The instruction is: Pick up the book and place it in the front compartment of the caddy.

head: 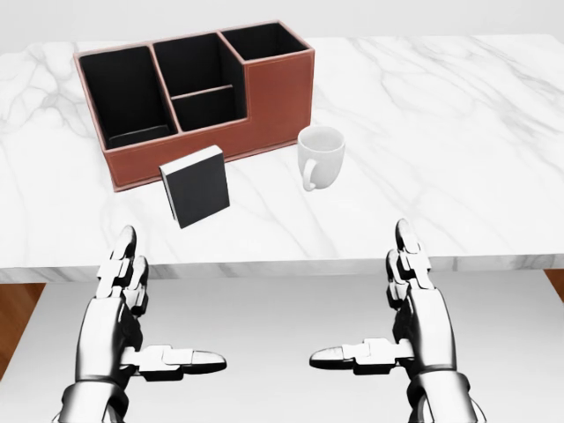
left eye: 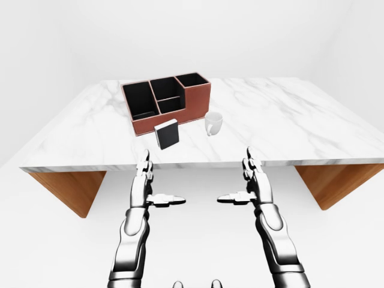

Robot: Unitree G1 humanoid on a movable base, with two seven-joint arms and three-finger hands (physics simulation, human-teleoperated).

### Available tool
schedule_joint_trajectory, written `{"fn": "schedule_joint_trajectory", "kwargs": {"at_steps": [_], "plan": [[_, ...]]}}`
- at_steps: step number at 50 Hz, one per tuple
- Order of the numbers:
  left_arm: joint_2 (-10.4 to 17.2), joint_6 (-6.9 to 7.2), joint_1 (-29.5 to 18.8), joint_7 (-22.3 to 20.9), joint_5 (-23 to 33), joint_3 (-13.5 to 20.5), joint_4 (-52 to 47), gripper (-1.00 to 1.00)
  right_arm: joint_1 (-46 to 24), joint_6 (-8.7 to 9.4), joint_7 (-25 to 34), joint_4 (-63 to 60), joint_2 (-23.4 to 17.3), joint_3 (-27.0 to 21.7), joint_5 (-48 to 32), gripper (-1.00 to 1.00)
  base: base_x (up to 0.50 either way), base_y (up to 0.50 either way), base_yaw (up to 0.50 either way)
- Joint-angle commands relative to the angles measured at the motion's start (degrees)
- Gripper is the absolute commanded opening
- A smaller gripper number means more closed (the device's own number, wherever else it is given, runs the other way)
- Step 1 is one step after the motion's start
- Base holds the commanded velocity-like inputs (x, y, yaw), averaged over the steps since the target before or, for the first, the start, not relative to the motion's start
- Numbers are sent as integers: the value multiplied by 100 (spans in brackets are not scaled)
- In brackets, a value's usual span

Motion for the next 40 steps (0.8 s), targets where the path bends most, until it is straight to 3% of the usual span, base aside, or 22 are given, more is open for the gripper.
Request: {"fn": "schedule_joint_trajectory", "kwargs": {"at_steps": [1, 3, 6, 14, 15, 16, 19, 40], "plan": [[93, 39, -40, -155, -58, 165, 12, 100, -11, 24, 167, 15, -58, -125, 139, 100, 0, 0, 0], [94, 148, -8, -157, -60, 167, -127, 100, 17, 74, 169, -81, -58, -109, 131, 100, 0, 0, 0], [89, 126, 4, -166, -42, 160, -124, 100, 34, 107, 194, -144, -65, -104, 132, 100, 0, 0, 0], [97, 364, 73, -218, -44, 176, -479, 100, 107, 342, 219, -499, -62, -93, 128, 100, 0, 0, 0], [101, 474, 99, -225, -54, 184, -624, 100, 129, 392, 223, -588, -60, -87, 126, 100, 0, 0, 0], [101, 489, 120, -231, -57, 187, -706, 100, 144, 429, 227, -649, -59, -82, 120, 100, 0, 0, 0], [109, 489, 180, -265, -74, 208, -1015, 100, 187, 502, 226, -841, -58, -72, 79, 100, 0, 0, 0], [140, 489, 295, -424, -148, 417, -2150, 100, 397, 502, 280, -2095, -31, -5, -13, 100, 0, 0, 0]]}}
